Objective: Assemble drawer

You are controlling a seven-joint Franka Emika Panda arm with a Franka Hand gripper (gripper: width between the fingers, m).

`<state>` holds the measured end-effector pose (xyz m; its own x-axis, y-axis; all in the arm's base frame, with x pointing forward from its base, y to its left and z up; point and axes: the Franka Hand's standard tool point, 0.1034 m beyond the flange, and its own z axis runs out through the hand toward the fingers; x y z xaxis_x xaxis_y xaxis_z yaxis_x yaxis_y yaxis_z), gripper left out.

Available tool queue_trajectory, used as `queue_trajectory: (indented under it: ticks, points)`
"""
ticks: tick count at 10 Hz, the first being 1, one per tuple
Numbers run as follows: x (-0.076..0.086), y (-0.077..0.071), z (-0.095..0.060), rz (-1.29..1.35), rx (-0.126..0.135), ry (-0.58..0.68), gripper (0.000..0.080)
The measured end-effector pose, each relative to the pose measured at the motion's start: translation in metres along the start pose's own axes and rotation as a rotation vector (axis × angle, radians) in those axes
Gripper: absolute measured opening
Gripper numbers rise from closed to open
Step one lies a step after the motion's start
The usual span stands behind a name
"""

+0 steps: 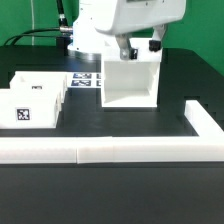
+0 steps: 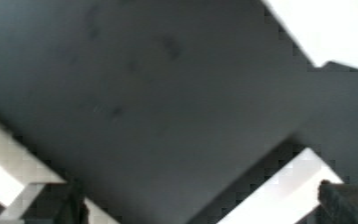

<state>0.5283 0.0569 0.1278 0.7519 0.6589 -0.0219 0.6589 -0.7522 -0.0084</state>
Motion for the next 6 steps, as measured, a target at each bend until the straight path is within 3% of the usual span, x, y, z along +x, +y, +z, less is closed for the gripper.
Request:
queue_trajectory:
  ticks: [2,3,6]
  points:
    - [-0.01,-0.018,-0.007,0.078,-0.008,-0.01,0.0649]
    - [-0.012,-0.027,-0.01,0.106,-0.033,-0.015,0.0649]
    - [-0.013,-0.027,-0.007,0.086,-0.028,-0.018,0.0649]
